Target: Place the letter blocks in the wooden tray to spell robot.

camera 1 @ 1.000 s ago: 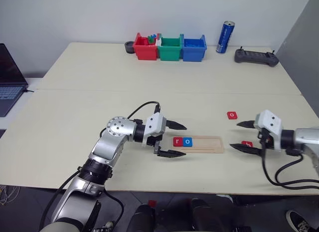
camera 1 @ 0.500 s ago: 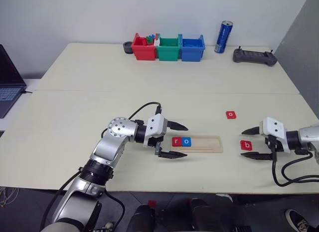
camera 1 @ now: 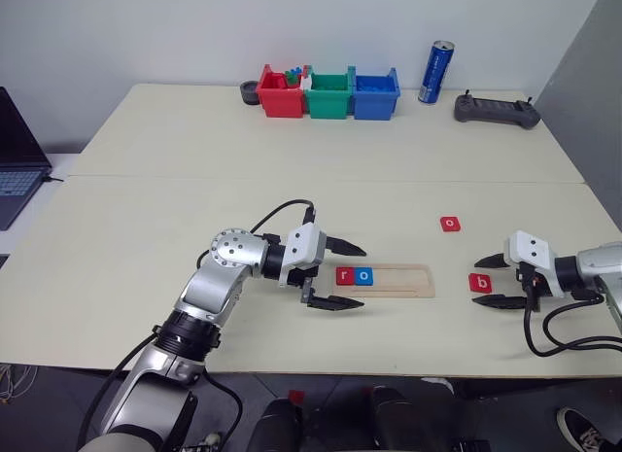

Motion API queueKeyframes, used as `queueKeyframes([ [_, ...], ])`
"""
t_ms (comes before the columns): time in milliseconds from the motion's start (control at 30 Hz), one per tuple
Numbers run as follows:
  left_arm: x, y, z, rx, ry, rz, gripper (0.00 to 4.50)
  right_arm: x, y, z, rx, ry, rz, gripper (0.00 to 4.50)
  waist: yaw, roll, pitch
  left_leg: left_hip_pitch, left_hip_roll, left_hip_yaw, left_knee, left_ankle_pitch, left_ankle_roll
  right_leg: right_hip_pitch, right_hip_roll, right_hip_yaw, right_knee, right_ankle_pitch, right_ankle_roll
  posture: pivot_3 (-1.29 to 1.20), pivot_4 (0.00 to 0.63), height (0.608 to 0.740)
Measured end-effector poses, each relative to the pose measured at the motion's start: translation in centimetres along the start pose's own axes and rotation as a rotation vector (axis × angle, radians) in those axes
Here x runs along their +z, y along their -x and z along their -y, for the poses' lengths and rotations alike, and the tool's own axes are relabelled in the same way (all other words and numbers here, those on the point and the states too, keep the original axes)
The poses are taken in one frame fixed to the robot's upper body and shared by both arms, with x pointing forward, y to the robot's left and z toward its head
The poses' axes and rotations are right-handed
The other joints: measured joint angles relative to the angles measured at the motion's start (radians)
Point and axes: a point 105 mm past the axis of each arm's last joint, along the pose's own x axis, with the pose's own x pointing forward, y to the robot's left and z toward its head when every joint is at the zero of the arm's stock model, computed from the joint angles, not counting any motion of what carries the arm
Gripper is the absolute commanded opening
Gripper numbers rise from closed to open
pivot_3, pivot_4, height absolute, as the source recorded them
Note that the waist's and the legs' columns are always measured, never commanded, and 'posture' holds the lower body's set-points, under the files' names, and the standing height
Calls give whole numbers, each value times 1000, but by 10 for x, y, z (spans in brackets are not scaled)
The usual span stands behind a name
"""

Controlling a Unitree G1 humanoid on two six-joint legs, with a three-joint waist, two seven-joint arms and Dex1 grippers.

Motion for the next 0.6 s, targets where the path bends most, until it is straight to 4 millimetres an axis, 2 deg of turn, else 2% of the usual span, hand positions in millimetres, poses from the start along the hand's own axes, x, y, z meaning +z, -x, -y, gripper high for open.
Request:
queueKeyframes([
  [167, 0, 0, 0, 0, 0, 0, 4500, -1, 0, 0, 5, 6, 2, 1502, 0, 0, 0, 0, 0, 0, 0, 0, 0, 0, 0, 0, 0, 0, 0, 0, 150, 740],
  [367, 0, 1, 0, -1, -1, -3, 4500, 5, -1, 1, 7, 3, 16, 1456, -1, 0, 0, 0, 0, 0, 0, 0, 0, 0, 0, 0, 0, 0, 0, 0, 150, 740],
  [600, -7, 10, 1, 9, 4, -38, 4500, 67, -23, -4, 36, 71, 180, 1456, -6, 0, 0, 0, 0, -1, 0, 0, 0, 0, 0, 0, 1, 0, 0, 0, 150, 740],
])
